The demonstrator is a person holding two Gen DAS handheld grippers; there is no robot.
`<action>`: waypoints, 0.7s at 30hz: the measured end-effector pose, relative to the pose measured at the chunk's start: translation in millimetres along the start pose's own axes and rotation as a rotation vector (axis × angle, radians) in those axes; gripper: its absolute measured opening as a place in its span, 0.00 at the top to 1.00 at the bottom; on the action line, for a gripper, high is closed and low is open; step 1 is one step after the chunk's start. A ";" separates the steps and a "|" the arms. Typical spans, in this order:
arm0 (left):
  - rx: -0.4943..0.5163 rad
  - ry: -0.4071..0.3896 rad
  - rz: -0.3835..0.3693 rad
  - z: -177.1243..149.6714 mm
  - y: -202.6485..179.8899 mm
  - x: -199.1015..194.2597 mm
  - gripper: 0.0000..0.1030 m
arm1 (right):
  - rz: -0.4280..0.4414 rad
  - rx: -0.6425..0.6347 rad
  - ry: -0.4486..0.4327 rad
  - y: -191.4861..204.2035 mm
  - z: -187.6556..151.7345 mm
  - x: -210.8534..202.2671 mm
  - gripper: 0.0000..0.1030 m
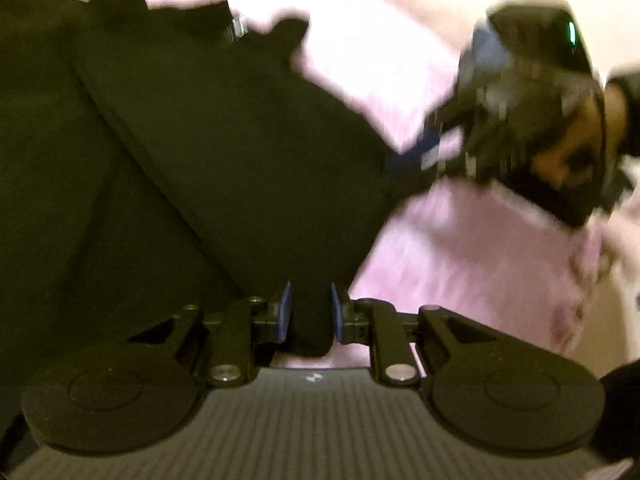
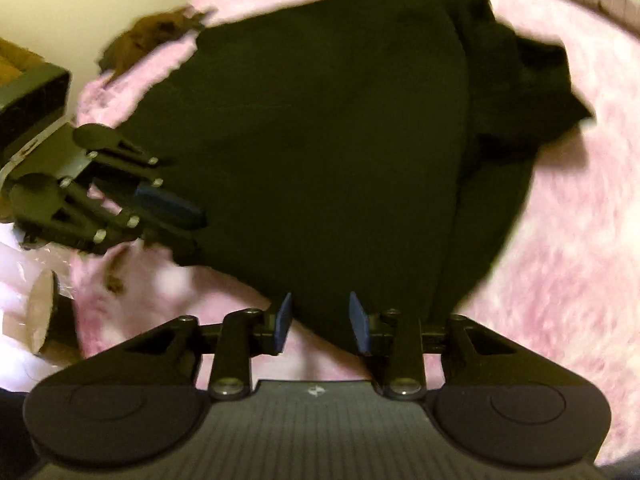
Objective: Fold clothes
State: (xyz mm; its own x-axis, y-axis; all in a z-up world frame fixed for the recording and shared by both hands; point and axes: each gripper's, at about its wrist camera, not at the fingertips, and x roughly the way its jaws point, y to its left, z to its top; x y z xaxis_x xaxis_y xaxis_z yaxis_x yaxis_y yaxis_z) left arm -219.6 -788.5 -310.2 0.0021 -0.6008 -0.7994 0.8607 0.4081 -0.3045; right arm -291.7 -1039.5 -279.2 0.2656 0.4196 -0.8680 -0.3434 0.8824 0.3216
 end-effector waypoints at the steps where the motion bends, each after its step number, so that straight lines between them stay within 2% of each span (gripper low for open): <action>1: 0.015 0.015 -0.001 -2.9 -0.2 8.7 0.84 | -0.015 0.011 0.013 -9.1 -3.5 4.5 0.70; 6: 0.009 0.037 -0.005 2.0 6.2 -3.1 0.85 | -0.044 0.035 0.040 -24.6 -9.8 -9.2 0.67; 7: 0.014 0.042 0.000 2.3 6.6 -7.2 0.85 | -0.051 0.052 0.036 -24.3 -9.9 -14.3 0.63; 11: -0.017 0.060 0.027 0.3 11.3 -25.3 0.80 | -0.033 0.148 0.001 -26.6 -11.5 -28.9 0.63; 12: -0.029 0.051 0.038 -0.9 12.0 -30.0 0.79 | -0.028 0.170 -0.016 -27.5 -10.3 -30.5 0.59; 13: -0.041 0.041 0.049 -2.2 12.7 -34.7 0.79 | -0.023 0.193 -0.034 -28.6 -9.1 -31.7 0.50; 14: -0.058 0.019 0.051 -3.9 15.5 -40.5 0.79 | -0.018 0.226 -0.058 -31.1 -8.3 -30.9 0.46; 17: -0.071 0.008 0.048 -2.3 17.1 -37.3 0.78 | 0.003 0.345 -0.110 -45.4 -7.5 -26.8 0.44; 19: -0.037 0.052 0.058 -1.4 13.6 -25.0 0.78 | -0.009 0.373 -0.085 -50.3 -8.3 -20.2 0.45; 21: -0.010 0.073 0.061 -1.7 10.7 -17.9 0.78 | -0.069 0.343 -0.050 -47.3 -12.6 -17.8 0.46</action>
State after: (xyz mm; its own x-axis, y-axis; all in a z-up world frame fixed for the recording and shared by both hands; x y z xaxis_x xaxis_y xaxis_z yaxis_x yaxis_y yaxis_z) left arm -211.4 -772.2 -300.1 0.0166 -0.5227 -0.8523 0.8550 0.4494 -0.2589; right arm -291.6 -1091.3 -283.7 0.3246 0.3594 -0.8749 -0.0028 0.9254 0.3791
